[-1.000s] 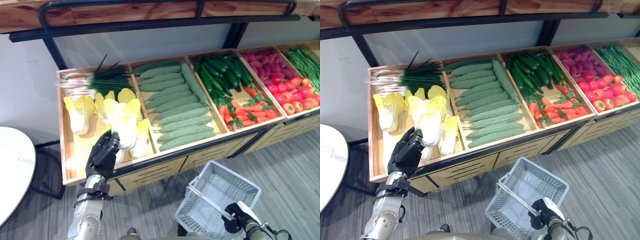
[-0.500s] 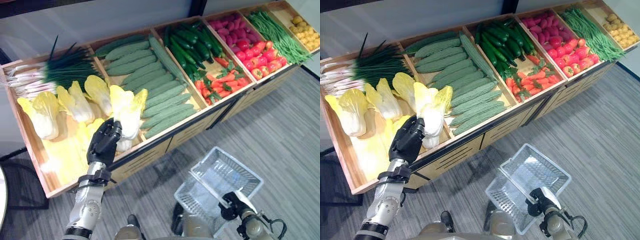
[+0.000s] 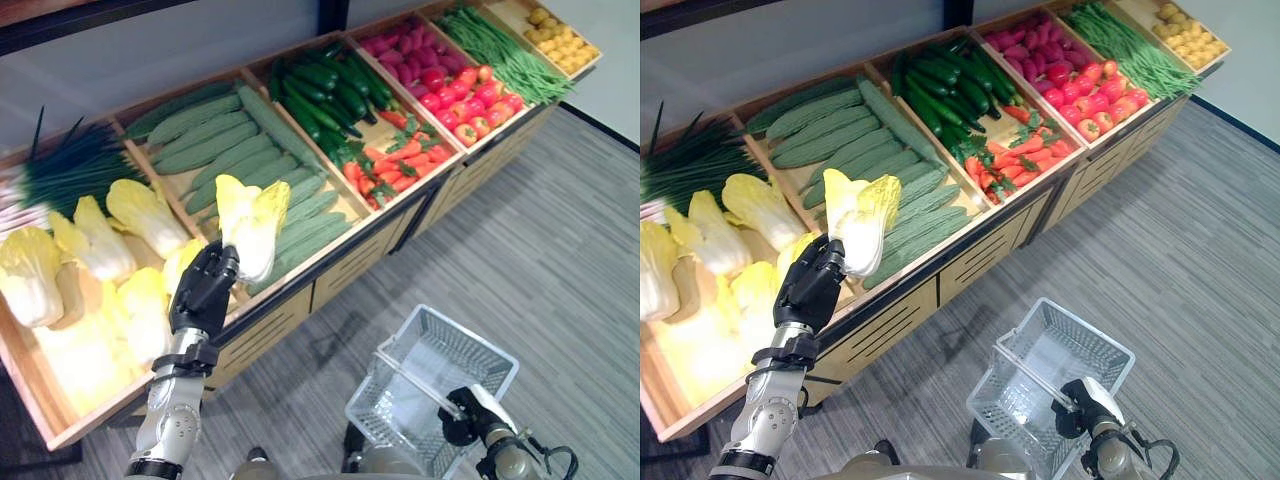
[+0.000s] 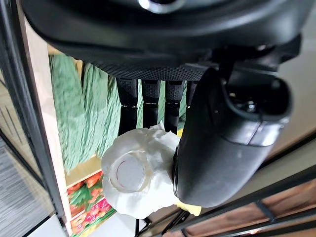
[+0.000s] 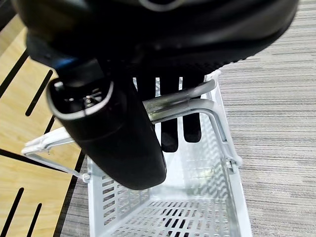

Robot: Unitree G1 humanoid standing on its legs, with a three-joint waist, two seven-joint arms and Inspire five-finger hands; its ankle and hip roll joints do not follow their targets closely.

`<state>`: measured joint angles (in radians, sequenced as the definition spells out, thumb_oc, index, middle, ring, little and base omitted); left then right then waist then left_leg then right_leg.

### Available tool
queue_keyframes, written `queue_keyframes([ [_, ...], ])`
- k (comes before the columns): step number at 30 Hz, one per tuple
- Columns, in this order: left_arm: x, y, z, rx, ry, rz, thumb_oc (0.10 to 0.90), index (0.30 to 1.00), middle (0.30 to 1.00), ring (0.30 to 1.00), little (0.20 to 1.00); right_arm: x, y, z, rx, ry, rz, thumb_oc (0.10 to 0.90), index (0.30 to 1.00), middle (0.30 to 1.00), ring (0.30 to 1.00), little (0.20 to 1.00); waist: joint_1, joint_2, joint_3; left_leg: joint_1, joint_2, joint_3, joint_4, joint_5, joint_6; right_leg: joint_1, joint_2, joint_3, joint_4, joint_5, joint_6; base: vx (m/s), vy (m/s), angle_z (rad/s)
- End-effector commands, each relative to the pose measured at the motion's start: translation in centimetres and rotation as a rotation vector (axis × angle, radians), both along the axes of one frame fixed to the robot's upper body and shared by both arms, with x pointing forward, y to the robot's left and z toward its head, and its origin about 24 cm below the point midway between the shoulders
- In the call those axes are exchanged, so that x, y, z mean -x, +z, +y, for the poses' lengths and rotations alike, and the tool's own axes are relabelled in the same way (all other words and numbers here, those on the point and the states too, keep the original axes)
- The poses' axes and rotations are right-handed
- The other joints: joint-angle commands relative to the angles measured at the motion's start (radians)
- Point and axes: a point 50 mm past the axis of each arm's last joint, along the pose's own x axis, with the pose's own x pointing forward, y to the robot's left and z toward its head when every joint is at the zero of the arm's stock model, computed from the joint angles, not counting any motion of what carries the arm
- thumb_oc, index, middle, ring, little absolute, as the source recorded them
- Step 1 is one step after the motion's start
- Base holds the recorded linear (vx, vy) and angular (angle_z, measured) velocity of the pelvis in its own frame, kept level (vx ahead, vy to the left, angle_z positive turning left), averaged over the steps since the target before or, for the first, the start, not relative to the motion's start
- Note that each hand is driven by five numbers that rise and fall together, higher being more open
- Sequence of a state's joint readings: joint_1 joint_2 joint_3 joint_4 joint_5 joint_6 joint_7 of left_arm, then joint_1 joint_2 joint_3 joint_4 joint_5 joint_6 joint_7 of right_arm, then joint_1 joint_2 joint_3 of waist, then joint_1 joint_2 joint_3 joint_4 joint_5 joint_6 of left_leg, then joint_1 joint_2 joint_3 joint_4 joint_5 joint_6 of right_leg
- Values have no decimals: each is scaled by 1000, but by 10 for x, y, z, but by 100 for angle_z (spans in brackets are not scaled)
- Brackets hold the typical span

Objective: Get the vegetables into the basket

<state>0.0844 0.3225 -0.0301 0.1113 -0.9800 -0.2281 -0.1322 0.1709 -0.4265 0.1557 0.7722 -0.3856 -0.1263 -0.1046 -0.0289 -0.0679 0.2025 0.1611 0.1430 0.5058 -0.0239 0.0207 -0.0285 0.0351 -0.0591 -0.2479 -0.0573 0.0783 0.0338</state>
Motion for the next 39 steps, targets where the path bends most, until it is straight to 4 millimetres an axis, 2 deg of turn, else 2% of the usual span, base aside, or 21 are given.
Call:
queue_keyframes([
  [1, -14, 58, -12, -29, -50, -309, 400, 300, 300, 300, 300, -27, 29, -26, 59, -10, -170, 400, 300, 300, 300, 300, -3, -20, -45, -84, 23, -52, 7, 67, -59, 19, -40, -23, 16, 0, 66, -47, -173, 2],
  [3, -15, 59, -16, -31, -68, -318, 400, 300, 300, 300, 300, -29, 33, -30, 74, -11, -186, 400, 300, 300, 300, 300, -4, -16, -36, -102, 38, -62, 49, 70, -72, 32, -34, -21, 0, 0, 58, -47, -169, -13],
  [4, -16, 60, -19, -30, -76, -324, 400, 300, 300, 300, 300, -34, 39, -36, 98, -14, -208, 400, 300, 300, 300, 300, 2, -9, -28, -116, 36, -110, 75, 71, -82, 35, -28, -6, -9, 0, 52, -38, -100, -29],
  [5, -16, 60, -19, -30, -77, -324, 400, 300, 300, 300, 300, -34, 39, -36, 98, -14, -208, 400, 300, 300, 300, 300, 2, -9, -28, -116, 37, -111, 76, 70, -82, 35, -27, -7, -10, 0, 52, -42, -72, -29],
  [6, -16, 61, -22, -30, -84, -333, 400, 300, 300, 300, 300, -39, 43, -39, 113, -15, -224, 400, 300, 300, 300, 300, 13, -6, -24, -135, 24, -179, 90, 79, -85, 29, -25, 6, -10, 2, 49, -43, -37, -37],
  [7, -15, 62, -22, -29, -73, -341, 400, 300, 300, 300, 300, -48, 47, -42, 129, -9, -240, 400, 300, 300, 300, 300, 35, -4, -18, -150, -27, -329, 104, 37, -74, 22, -26, 44, -12, 10, 47, -47, -36, -39],
  [8, -15, 63, -22, -30, -73, -342, 400, 300, 300, 300, 300, -48, 47, -42, 129, -9, -241, 400, 300, 300, 300, 300, 34, -5, -20, -154, -28, -329, 103, 40, -74, 18, -27, 44, -12, 11, 47, -31, -35, -67],
  [9, -12, 61, -19, -28, -53, -340, 400, 300, 300, 300, 300, -55, 49, -40, 125, 12, -246, 400, 300, 300, 300, 300, 50, -7, -23, -159, -68, -428, 102, -2, -57, 4, -25, 91, -10, 22, 49, -7, -10, -73],
  [11, -8, 59, -15, -37, -41, -337, 400, 300, 300, 300, 300, -60, 49, -38, 122, 32, -242, 400, 300, 300, 300, 300, 67, -4, -25, -160, -105, -509, 95, -26, -38, -15, -18, 132, 1, 27, 52, -15, 24, -55],
  [13, -6, 59, -15, -41, -47, -337, 400, 300, 300, 300, 300, -55, 45, -37, 114, 27, -225, 400, 300, 300, 300, 300, 60, 4, -34, -129, -103, -488, 28, -3, -26, -21, -18, 130, -2, 40, 52, -19, 107, -87],
  [15, -6, 59, -15, -47, -52, -338, 400, 300, 300, 300, 300, -55, 45, -36, 109, 27, -223, 400, 300, 300, 300, 300, 59, 3, -35, -120, -104, -484, 12, -1, -22, -24, -21, 130, -2, 42, 56, -17, 104, -30],
  [18, -4, 57, -15, -63, -67, -325, 400, 300, 300, 300, 300, -52, 40, -33, 91, 24, -205, 400, 300, 300, 300, 300, 51, 0, -33, -92, -123, -459, -25, -4, -2, -46, -43, 150, 15, 58, 79, -52, 203, -13],
  [24, -4, 56, -14, -93, -77, -315, 400, 300, 300, 300, 300, -52, 38, -27, 73, 25, -206, 400, 300, 300, 300, 300, 43, -12, -22, -77, -151, -422, -39, -13, 23, -92, -72, 190, 54, 88, 112, -70, 186, -14],
  [26, -4, 56, -10, -128, -80, -309, 400, 300, 300, 300, 300, -57, 38, -20, 58, 46, -213, 400, 300, 300, 300, 300, 45, -22, -8, -77, -155, -393, -35, -15, 37, -132, -76, 210, 113, 111, 130, -148, 104, -43],
  [27, -6, 59, -6, -150, -72, -311, 400, 300, 300, 300, 300, -62, 39, -15, 53, 62, -227, 400, 300, 300, 300, 300, 62, -21, 3, -88, -139, -365, -23, -12, 43, -152, -87, 147, 180, 96, 129, -149, 54, -70],
  [28, -6, 59, -6, -150, -72, -311, 400, 300, 300, 300, 300, -62, 39, -15, 53, 62, -227, 400, 300, 300, 300, 300, 63, -21, 3, -88, -139, -365, -23, -12, 43, -152, -87, 147, 181, 95, 129, -187, 54, -82],
  [29, -8, 61, -4, -162, -68, -316, 400, 300, 300, 300, 300, -66, 42, -13, 53, 71, -244, 400, 300, 300, 300, 300, 76, -14, 5, -96, -128, -346, -19, -9, 42, -143, -118, 64, 216, 76, 123, -116, 49, -84],
  [31, -9, 64, -4, -162, -67, -325, 400, 300, 300, 300, 300, -68, 43, -12, 55, 73, -253, 400, 300, 300, 300, 300, 80, -12, -7, -101, -116, -321, -24, -3, 42, -125, -148, -2, 249, 56, 116, -133, 47, -45],
  [35, -9, 62, -5, -130, -66, -319, 400, 300, 300, 300, 300, -68, 44, -14, 69, 68, -255, 400, 300, 300, 300, 300, 92, -15, -35, -107, -101, -275, -29, 6, 39, -81, -173, -34, 263, 44, 114, -64, -34, -34],
  [37, -9, 62, -4, -128, -58, -316, 400, 300, 300, 300, 300, -69, 45, -14, 72, 61, -265, 400, 300, 300, 300, 300, 100, -30, -49, -109, -101, -241, -24, 7, 29, -36, -177, -45, 186, 47, 122, -22, -128, -63],
  [39, -8, 59, -3, -118, -49, -302, 400, 300, 300, 300, 300, -68, 46, -13, 79, 80, -266, 400, 300, 300, 300, 300, 106, -39, -56, -110, -83, -197, -13, 13, 14, -13, -145, -49, 102, 18, 118, -15, -282, -71],
])
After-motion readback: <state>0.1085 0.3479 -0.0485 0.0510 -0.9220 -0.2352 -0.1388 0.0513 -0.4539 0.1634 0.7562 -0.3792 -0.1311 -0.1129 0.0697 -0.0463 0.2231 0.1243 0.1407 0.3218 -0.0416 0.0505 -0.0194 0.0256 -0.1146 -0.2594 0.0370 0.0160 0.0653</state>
